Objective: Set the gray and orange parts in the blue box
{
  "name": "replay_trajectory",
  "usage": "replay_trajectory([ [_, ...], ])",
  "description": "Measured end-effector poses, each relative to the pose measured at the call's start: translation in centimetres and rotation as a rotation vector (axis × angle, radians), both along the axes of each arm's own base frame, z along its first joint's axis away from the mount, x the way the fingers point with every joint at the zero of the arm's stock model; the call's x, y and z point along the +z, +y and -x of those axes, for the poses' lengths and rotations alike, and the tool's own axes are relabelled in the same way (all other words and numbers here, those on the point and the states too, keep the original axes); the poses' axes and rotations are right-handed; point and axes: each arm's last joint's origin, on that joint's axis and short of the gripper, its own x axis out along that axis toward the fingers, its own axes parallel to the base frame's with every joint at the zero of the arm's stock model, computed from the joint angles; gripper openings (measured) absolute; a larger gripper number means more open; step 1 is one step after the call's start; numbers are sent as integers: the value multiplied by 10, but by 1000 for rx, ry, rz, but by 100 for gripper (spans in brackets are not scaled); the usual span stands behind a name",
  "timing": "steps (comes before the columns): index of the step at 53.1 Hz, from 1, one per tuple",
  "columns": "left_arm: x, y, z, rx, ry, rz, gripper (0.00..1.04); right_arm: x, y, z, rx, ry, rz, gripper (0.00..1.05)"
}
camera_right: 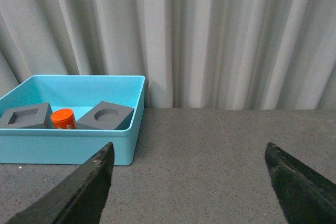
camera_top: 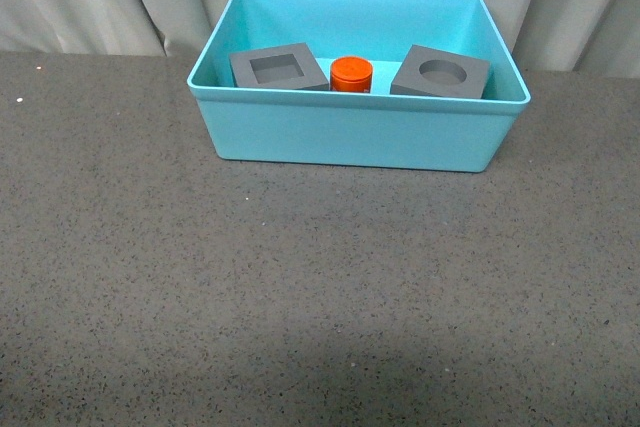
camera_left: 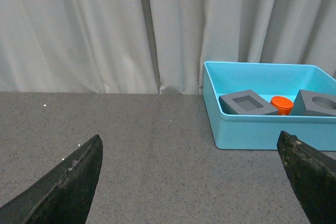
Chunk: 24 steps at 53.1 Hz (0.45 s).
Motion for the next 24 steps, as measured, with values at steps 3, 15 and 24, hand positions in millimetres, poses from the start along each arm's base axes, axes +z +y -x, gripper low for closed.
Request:
replay_trajectory([
  [3, 0, 0, 0, 0, 0, 0, 98, 0, 0, 0, 0, 0, -1, 96],
  [15, 0, 0, 0, 0, 0, 0, 98, 0, 0, 0, 0, 0, 0, 95],
  [24, 0, 0, 0, 0, 0, 0, 98, 0, 0, 0, 0, 0, -1, 95],
])
